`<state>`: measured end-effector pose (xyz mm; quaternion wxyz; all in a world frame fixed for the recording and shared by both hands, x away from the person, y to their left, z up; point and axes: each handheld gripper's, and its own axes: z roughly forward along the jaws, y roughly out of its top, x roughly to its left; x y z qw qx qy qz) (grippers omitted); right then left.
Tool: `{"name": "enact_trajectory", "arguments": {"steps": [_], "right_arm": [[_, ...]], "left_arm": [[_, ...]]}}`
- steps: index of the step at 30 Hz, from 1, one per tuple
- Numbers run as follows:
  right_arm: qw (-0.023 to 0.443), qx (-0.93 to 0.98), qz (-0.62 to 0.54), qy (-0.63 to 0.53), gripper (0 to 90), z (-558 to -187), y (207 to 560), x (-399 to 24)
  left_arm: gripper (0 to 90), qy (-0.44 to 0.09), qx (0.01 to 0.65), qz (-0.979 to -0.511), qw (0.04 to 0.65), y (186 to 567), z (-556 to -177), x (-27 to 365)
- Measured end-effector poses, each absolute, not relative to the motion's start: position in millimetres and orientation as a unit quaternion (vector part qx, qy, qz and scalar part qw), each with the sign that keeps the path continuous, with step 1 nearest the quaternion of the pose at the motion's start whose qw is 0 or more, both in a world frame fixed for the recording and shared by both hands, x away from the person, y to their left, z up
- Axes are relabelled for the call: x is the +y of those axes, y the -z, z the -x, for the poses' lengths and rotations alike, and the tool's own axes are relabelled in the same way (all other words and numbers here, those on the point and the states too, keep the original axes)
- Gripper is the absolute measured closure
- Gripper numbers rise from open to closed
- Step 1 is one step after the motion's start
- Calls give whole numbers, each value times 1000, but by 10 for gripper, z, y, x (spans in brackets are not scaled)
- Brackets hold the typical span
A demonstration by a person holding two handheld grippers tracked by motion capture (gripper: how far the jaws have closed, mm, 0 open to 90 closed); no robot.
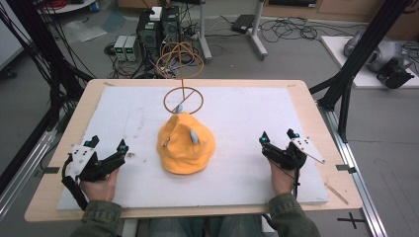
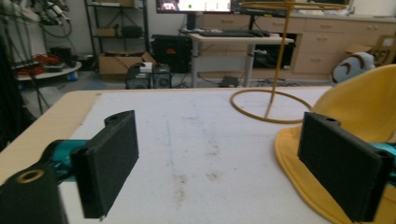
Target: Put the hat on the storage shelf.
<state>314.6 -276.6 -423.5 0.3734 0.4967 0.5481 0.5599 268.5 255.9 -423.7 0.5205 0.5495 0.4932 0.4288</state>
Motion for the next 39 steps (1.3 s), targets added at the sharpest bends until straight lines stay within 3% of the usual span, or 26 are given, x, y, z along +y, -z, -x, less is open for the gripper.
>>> {"name": "enact_trajectory", "arguments": {"steps": [4, 11, 16, 23, 30, 34, 35, 36, 37, 38, 39], "right_arm": [[372, 547, -495, -563, 42, -3136, 4221, -2770], [364, 533, -504, -573, 42, -3171, 4209, -2813], [358, 533, -502, -579, 42, -3213, 4204, -2787], [359, 532, -502, -580, 43, -3222, 4198, -2792], [359, 531, -501, -581, 43, -3214, 4196, -2807], [358, 532, -502, -581, 43, -3208, 4194, -2802], [359, 530, -501, -582, 43, -3207, 4192, -2804], [359, 530, -501, -582, 43, -3207, 4192, -2804], [360, 530, -500, -582, 43, -3209, 4193, -2809], [360, 530, -500, -582, 43, -3209, 4193, -2809], [360, 530, -500, -582, 43, -3210, 4193, -2813]], "left_arm": [[161, -393, 483, -551, 555, 4183, -2750, 2484], [159, -382, 460, -561, 572, 4067, -2807, 2273], [160, -340, 412, -627, 567, 4017, -2968, 1949], [160, -265, 405, -682, 549, 4124, -3165, 1632], [174, -258, 401, -696, 536, 4173, -3228, 1493], [247, -244, 409, -705, 526, 4191, -3259, 1462], [331, -244, 405, -712, 519, 4195, -3257, 1447], [331, -243, 402, -715, 518, 4199, -3253, 1439], [512, -240, 399, -719, 517, 4196, -3245, 1432], [512, -240, 399, -722, 513, 4191, -3234, 1416], [583, -245, 401, -724, 505, 4187, -3233, 1388]]}}
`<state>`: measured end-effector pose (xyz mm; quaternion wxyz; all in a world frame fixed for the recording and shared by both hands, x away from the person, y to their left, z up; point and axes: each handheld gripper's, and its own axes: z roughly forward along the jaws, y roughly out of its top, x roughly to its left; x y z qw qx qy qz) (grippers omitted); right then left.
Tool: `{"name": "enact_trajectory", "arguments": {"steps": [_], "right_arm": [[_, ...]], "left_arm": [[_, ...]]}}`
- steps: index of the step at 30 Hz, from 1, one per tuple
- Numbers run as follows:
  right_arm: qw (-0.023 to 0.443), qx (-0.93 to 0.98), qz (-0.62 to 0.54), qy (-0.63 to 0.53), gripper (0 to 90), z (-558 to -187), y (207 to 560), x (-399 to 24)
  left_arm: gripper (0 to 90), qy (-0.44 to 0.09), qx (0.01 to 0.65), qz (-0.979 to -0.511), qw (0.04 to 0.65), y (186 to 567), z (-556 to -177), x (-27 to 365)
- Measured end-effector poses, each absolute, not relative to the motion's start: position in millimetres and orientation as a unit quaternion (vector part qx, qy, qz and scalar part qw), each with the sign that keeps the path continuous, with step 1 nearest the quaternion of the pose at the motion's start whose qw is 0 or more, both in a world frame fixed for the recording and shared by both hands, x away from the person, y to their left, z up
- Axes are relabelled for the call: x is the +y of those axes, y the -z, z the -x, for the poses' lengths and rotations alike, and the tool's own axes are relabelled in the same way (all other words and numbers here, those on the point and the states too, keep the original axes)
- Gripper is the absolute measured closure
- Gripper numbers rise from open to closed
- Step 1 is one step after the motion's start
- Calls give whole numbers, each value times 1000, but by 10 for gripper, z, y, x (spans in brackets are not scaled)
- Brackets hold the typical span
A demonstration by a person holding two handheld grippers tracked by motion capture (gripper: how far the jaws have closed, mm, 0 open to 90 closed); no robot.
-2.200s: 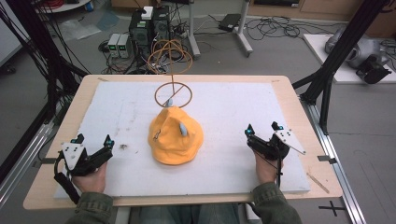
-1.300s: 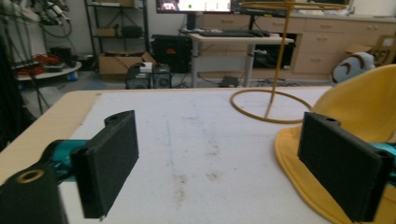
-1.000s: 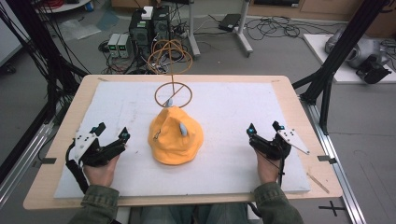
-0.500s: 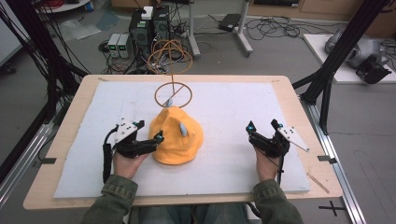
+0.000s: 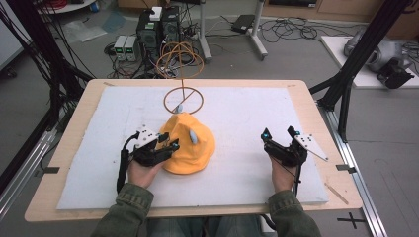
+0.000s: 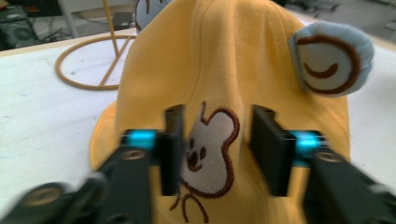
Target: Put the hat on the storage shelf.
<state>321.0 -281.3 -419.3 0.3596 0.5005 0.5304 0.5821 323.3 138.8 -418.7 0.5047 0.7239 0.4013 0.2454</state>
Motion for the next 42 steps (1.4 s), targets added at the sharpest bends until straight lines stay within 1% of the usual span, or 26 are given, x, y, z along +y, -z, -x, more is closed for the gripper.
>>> {"name": "enact_trajectory", "arguments": {"steps": [1, 2, 3, 4, 5, 11, 16, 19, 21, 22, 23, 24, 25, 27, 31, 33, 34, 35, 40, 42], "right_arm": [[358, 530, -502, -583, 43, -3208, 4192, -2813], [357, 529, -502, -584, 43, -3203, 4189, -2810], [357, 529, -502, -584, 43, -3203, 4189, -2810], [360, 529, -499, -585, 43, -3196, 4184, -2814], [358, 529, -499, -585, 44, -3191, 4182, -2812], [362, 528, -497, -586, 43, -3190, 4184, -2839], [362, 526, -498, -587, 44, -3190, 4184, -2839], [362, 528, -495, -587, 43, -3194, 4184, -2833], [361, 528, -495, -589, 44, -3192, 4182, -2821], [361, 527, -495, -589, 44, -3192, 4182, -2819], [361, 527, -495, -589, 44, -3192, 4182, -2819], [362, 528, -493, -589, 44, -3194, 4182, -2816], [364, 528, -491, -589, 44, -3196, 4182, -2815], [361, 529, -494, -588, 44, -3193, 4182, -2806], [361, 531, -492, -588, 44, -3203, 4186, -2795], [361, 531, -492, -588, 44, -3206, 4189, -2785], [360, 533, -491, -588, 44, -3207, 4190, -2773], [360, 534, -490, -588, 44, -3207, 4190, -2767], [360, 538, -487, -587, 44, -3204, 4190, -2741], [357, 540, -487, -586, 44, -3197, 4190, -2729]], "left_arm": [[672, -246, 404, -726, 500, 4189, -3239, 1369], [788, -248, 405, -727, 496, 4192, -3242, 1353], [788, -253, 408, -726, 492, 4193, -3241, 1332], [847, -258, 410, -725, 490, 4190, -3238, 1316], [854, -259, 410, -724, 490, 4188, -3236, 1313], [866, -276, 401, -724, 490, 4167, -3200, 1307], [866, -301, 405, -711, 490, 4124, -3145, 1356], [866, -344, 415, -687, 488, 4084, -3083, 1457], [866, -384, 436, -655, 483, 4060, -3018, 1587], [866, -391, 443, -645, 485, 4048, -2998, 1635], [866, -391, 443, -645, 485, 4048, -2998, 1635], [866, -406, 452, -629, 485, 4015, -2953, 1727], [866, -406, 452, -629, 485, 4015, -2953, 1727], [866, -416, 454, -609, 500, 3952, -2882, 1846], [866, -430, 443, -595, 514, 3857, -2812, 1933], [866, -444, 437, -584, 521, 3769, -2789, 1978], [866, -454, 432, -568, 533, 3671, -2783, 2018], [866, -454, 432, -568, 533, 3671, -2783, 2018], [866, -476, 413, -533, 564, 3371, -2807, 2070], [866, -481, 408, -525, 572, 3319, -2809, 2070]]}}
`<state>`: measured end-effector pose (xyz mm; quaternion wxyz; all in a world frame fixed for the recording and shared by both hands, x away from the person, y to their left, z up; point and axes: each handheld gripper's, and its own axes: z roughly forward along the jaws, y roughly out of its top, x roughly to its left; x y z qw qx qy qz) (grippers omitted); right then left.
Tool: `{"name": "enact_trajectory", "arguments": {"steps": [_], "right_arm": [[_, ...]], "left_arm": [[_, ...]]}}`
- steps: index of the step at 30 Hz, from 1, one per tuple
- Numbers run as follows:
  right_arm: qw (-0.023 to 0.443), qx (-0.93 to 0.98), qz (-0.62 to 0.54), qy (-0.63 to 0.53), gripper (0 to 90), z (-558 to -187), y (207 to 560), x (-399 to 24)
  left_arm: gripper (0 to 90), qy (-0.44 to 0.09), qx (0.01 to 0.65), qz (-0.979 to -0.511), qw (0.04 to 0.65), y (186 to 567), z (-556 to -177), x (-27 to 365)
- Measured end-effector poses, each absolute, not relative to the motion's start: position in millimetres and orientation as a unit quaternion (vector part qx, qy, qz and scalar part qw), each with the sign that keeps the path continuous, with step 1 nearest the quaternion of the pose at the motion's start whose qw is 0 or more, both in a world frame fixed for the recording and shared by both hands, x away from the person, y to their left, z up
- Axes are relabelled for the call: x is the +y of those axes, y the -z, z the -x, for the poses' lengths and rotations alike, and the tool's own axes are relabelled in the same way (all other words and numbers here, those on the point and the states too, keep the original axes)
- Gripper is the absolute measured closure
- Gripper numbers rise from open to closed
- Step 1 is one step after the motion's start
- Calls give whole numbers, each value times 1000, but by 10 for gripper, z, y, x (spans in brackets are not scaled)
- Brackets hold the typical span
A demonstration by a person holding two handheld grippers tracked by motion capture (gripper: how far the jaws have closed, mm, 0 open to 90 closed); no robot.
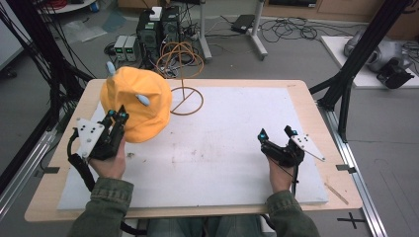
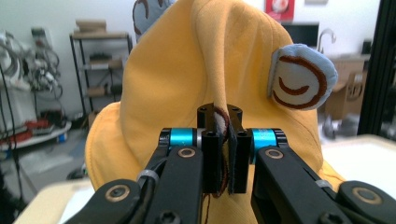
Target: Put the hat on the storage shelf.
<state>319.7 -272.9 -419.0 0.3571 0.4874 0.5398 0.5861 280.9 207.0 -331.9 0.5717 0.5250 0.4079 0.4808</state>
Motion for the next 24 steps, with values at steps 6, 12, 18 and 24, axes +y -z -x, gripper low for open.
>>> {"name": "enact_trajectory", "arguments": {"steps": [6, 12, 18, 24], "right_arm": [[360, 540, -486, -586, 44, -3205, 4196, -2746], [354, 537, -487, -591, 44, -3201, 4194, -2745], [329, 529, -492, -608, 44, -3156, 4195, -2739], [332, 547, -479, -602, 44, -3138, 4205, -2697]], "left_arm": [[866, -487, 394, -510, 589, 3118, -2898, 2044], [866, -484, 382, -511, 599, 2834, -3112, 1980], [865, -470, 372, -536, 594, 2468, -3497, 1842], [864, -440, 364, -570, 591, 2187, -4132, 1571]]}}
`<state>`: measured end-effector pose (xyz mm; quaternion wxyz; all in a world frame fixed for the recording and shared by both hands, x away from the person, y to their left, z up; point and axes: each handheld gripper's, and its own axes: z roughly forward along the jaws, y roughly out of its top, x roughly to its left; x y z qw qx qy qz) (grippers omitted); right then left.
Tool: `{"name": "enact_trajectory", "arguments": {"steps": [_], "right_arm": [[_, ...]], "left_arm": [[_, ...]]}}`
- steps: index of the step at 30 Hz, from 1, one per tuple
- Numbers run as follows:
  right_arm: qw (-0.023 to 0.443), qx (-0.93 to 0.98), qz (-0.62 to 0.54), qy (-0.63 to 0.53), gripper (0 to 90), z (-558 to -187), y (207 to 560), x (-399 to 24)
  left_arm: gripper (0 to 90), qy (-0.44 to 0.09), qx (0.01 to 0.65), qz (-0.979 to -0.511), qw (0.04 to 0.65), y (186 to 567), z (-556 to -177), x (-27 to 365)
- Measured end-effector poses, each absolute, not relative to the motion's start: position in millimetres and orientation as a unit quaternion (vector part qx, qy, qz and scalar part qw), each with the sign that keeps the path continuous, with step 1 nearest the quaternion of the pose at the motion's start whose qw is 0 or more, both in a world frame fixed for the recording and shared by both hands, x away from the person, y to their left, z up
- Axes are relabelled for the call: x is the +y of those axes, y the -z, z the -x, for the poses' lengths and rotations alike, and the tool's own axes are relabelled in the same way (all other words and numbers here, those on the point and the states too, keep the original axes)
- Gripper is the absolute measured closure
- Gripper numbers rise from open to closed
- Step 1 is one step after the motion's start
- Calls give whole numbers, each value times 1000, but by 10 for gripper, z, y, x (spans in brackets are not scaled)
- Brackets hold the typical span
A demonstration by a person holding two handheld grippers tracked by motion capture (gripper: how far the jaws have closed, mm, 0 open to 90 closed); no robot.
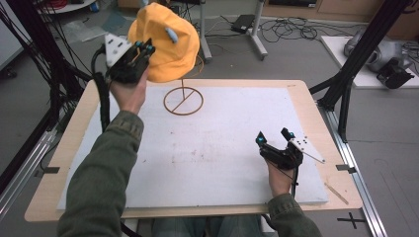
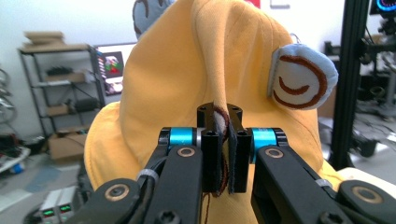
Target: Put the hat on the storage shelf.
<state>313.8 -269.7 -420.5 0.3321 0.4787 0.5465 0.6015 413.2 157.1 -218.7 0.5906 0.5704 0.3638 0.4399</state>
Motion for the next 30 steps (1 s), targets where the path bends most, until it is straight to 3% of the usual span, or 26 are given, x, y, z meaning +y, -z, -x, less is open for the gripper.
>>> {"name": "enact_trajectory", "arguments": {"steps": [4, 10, 17, 30], "right_arm": [[325, 553, -476, -602, 44, -3160, 4211, -2667], [324, 550, -479, -603, 44, -3198, 4219, -2667], [324, 551, -476, -604, 44, -3192, 4214, -2658], [323, 550, -477, -604, 44, -3187, 4205, -2655]], "left_arm": [[864, -399, 377, -593, 588, 2124, -4619, 1412], [864, -376, 393, -620, 566, 2240, -4889, 1314], [864, -351, 420, -633, 547, 2488, -4981, 1325], [864, -338, 438, -637, 536, 2555, -4998, 1403]]}}
